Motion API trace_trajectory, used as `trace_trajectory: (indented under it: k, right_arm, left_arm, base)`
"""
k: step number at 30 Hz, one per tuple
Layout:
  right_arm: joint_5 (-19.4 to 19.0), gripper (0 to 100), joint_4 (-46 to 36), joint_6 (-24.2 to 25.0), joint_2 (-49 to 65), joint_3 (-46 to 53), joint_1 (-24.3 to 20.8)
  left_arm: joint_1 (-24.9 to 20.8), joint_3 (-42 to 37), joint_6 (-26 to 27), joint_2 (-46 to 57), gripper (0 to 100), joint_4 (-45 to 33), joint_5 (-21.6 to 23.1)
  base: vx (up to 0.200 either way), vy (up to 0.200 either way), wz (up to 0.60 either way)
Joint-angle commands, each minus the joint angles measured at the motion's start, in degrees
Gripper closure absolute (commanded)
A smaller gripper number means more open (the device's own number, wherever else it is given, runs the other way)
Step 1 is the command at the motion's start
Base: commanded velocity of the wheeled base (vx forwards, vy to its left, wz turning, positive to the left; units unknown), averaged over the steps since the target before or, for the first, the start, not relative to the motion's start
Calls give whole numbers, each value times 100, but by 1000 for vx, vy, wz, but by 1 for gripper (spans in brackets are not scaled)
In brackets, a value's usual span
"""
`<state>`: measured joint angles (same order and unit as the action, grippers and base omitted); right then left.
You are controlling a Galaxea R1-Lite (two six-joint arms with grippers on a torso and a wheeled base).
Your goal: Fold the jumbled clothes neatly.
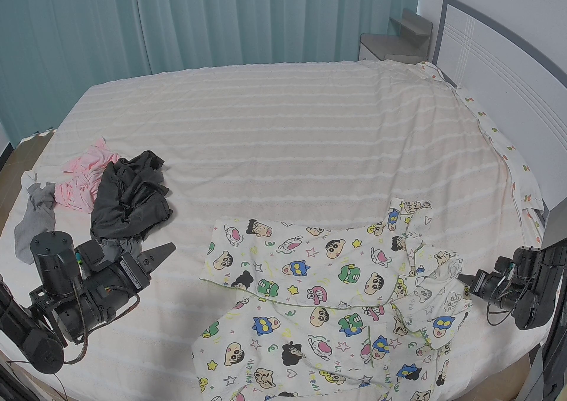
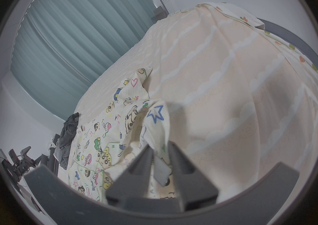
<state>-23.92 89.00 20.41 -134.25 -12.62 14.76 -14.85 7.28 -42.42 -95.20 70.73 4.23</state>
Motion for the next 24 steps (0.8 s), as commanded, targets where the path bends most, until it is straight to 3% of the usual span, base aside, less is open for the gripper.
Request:
trace_trajectory:
  k: [1,9,12,16,24]
  right_arm:
    - [-52,0,82,34,-48,40,-9]
    - [-377,0,82,86,-39,40,255]
    - [-544,0,82,332,-39,31,343]
    - [-588,0,73,631,-215,-92,387]
    - [-684,0,73,675,-470,-83,282]
  left_arm:
    - [-1,2,-3,-8,0,2,-1]
    - [8,2,-3,-16,0,2,-1]
    - [8,2,-3,-16,0,2,-1]
    - [8,2,-3,-16,0,2,-1]
    - [8,2,-3,-16,0,2,-1]
  base:
    - [0,0,0]
    - [0,0,0]
    - [0,0,0]
    - [0,0,0]
    - [0,0,0]
